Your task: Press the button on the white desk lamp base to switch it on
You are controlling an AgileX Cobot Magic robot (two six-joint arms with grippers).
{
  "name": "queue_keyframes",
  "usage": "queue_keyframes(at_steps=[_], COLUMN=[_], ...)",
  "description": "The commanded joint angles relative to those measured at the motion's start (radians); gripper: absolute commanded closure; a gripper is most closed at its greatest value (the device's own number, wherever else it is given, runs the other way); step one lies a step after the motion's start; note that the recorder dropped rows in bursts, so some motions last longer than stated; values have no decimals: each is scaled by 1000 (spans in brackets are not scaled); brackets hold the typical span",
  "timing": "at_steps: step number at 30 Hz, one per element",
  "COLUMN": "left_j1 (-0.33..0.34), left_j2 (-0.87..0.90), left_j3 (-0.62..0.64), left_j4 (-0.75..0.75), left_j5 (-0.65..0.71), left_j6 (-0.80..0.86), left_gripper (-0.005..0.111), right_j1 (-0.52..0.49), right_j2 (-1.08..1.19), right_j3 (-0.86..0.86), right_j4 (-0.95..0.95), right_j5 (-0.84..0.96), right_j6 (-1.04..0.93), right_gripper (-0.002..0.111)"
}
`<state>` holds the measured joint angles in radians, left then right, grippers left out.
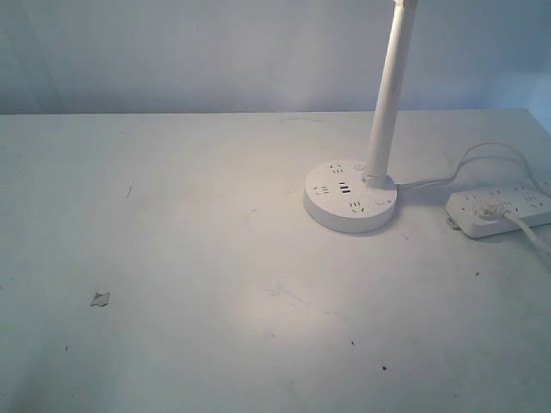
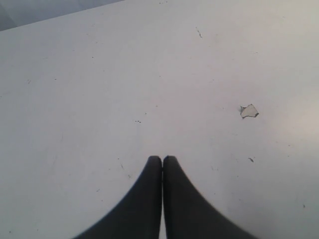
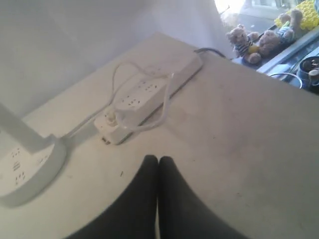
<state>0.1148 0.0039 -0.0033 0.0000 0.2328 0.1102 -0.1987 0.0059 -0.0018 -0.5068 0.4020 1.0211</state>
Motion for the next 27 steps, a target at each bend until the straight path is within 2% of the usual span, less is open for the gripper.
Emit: queue_keyframes(at_steps=[1, 2, 4, 5, 21, 23, 25, 27], left_j1=[1, 1, 1, 1, 1, 1, 1, 1], left_j2=[-4, -4, -4, -4, -4, -4, -4, -4], left_j3=[3, 3, 3, 3, 3, 3, 3, 3], left_j4=[-6, -6, -6, -6, -6, -6, -6, -6], left_j5=[-1, -1, -1, -1, -1, -1, -1, -1], left_j6=[-1, -1, -1, -1, -1, -1, -1, -1], left_gripper=[107, 107, 107, 107, 107, 107, 107, 107], right_j1=[1, 1, 1, 1, 1, 1, 1, 1], right_j2=[-6, -6, -6, -6, -6, -6, -6, -6], right_j3=[2, 2, 2, 2, 2, 2, 2, 2], right_j4=[284, 421, 564, 574, 524, 669, 890, 869], right_j5=[-47, -52, -52, -52, -52, -52, -50, -52], right_j6=[-489, -743, -1072, -1135, -1149, -1149, -1149, -1149], right_gripper=[108, 108, 108, 108, 108, 108, 108, 108])
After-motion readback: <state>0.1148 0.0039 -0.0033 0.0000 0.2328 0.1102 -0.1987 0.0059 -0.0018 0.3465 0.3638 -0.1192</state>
